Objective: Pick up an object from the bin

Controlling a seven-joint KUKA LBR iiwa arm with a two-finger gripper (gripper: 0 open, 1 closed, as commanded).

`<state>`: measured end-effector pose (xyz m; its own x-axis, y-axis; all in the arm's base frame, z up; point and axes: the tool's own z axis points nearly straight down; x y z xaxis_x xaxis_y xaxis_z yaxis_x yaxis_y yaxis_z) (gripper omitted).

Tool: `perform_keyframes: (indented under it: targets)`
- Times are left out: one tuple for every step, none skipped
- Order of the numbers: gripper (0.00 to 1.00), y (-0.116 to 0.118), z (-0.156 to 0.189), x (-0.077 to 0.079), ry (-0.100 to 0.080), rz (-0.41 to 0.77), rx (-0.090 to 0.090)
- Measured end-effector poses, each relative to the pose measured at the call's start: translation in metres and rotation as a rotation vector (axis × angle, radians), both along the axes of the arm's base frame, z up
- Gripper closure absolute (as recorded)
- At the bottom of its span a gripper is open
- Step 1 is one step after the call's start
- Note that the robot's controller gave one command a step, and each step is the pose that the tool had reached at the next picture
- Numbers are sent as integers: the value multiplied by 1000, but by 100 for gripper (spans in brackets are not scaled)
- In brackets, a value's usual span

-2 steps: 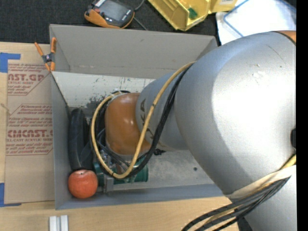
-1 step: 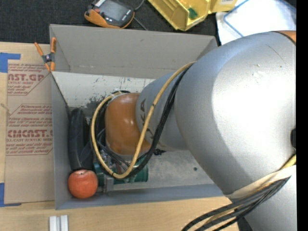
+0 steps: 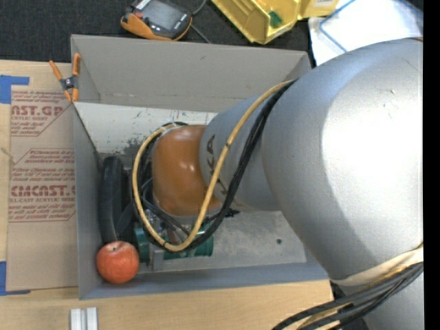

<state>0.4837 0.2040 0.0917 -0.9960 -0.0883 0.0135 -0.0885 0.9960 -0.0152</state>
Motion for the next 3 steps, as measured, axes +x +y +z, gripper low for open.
perform_keyframes:
  targets:
    - [100,0,12,0,2,1,-1]
    - [100,0,42,-1,2,1,-1]
    - [100,0,57,-1,3,2,0]
